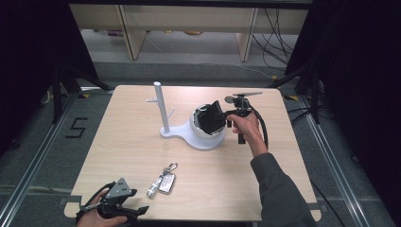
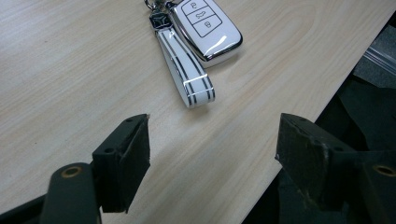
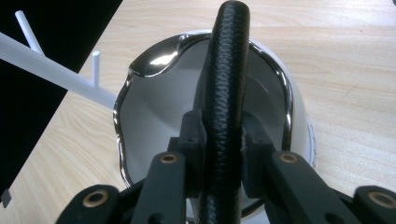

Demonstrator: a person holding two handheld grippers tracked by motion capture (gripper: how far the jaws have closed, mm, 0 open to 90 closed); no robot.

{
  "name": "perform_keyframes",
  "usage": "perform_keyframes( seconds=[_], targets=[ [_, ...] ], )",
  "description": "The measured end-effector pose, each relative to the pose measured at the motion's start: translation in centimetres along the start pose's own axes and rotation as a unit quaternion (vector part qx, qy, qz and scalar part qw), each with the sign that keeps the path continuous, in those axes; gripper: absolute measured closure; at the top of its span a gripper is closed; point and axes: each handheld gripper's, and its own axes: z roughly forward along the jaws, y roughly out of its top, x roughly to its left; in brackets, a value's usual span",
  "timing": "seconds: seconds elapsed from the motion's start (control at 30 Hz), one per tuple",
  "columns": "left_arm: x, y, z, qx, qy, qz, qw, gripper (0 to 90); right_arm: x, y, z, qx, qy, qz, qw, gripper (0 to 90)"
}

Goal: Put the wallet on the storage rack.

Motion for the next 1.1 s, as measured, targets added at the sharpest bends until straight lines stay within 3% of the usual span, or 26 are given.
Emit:
perform_keyframes(
  seconds=[0.1,0.13,0.2,0.3,0.33,0.37,0.53,0.63,0.67,0.77,0.8,0.9,0.93,1.03,1.07,1.1],
  targets=[
    [0.0,0.0,0.0,0.0,0.0,0.0,1.0,25.6,0.0,0.0,0.0,0.001,-0.003,-0.006,1.0,73.1],
    [-0.1,0.0,0.0,-0.006,-0.002,-0.006,1.0,25.6,0.0,0.0,-0.1,-0.001,-0.01,-0.017,0.9998,68.7],
    [0.0,0.0,-0.1,-0.005,-0.004,0.003,1.0,25.6,0.2,0.1,-0.3,-0.004,-0.015,-0.013,0.9998,65.5],
    [0.0,0.0,-0.1,-0.005,-0.004,-0.001,1.0,25.3,0.0,0.2,-1.2,-0.018,-0.014,-0.002,0.9997,59.5],
    [0.0,0.0,-0.1,-0.006,-0.005,-0.002,1.0,25.2,0.1,0.3,-1.9,-0.017,-0.01,0.019,0.9996,57.0],
    [0.1,0.0,-0.1,-0.005,-0.006,0.003,1.0,25.0,-0.2,0.3,-2.3,-0.026,-0.011,0.006,0.9996,55.9],
    [0.0,0.1,-0.1,-0.006,-0.005,-0.009,0.9999,23.6,-0.6,0.1,-4.0,-0.043,-0.017,-0.003,0.9989,53.1],
    [0.0,0.1,-0.1,-0.007,-0.004,-0.008,0.9999,22.6,-0.3,-0.3,-4.6,-0.041,-0.013,0.019,0.9989,51.3],
    [0.0,0.1,-0.1,-0.007,-0.004,-0.011,0.9999,22.4,-0.6,-0.6,-5.2,-0.05,-0.012,-0.007,0.9987,50.7],
    [0.1,0.1,-0.1,-0.006,-0.002,-0.013,0.9999,22.0,-0.4,-1.1,-5.8,-0.048,-0.005,0.0,0.9988,48.9],
    [0.1,0.1,-0.1,-0.004,0.001,-0.011,0.9999,22.0,-0.6,-1.4,-6.1,-0.055,-0.01,-0.018,0.9983,48.1],
    [0.0,0.1,-0.1,-0.005,-0.003,-0.011,0.9999,21.8,-0.4,-2.5,-7.0,-0.057,-0.006,-0.022,0.9981,44.8],
    [0.0,0.1,-0.1,-0.005,-0.003,-0.012,0.9999,21.8,-0.4,-3.2,-7.7,-0.063,-0.004,-0.038,0.9973,42.7],
    [0.1,0.1,-0.1,-0.004,0.002,-0.01,0.9999,21.7,-0.4,-3.9,-8.2,-0.067,-0.004,-0.041,0.9969,41.9],
    [0.1,0.1,0.0,-0.005,0.003,-0.018,0.9998,21.6,-0.2,-4.8,-8.8,-0.067,0.003,-0.031,0.9973,41.9],
    [0.1,0.1,0.0,-0.005,0.003,-0.018,0.9998,21.6,-0.4,-5.1,-9.0,-0.071,0.002,-0.046,0.9964,41.9]
  ],
)
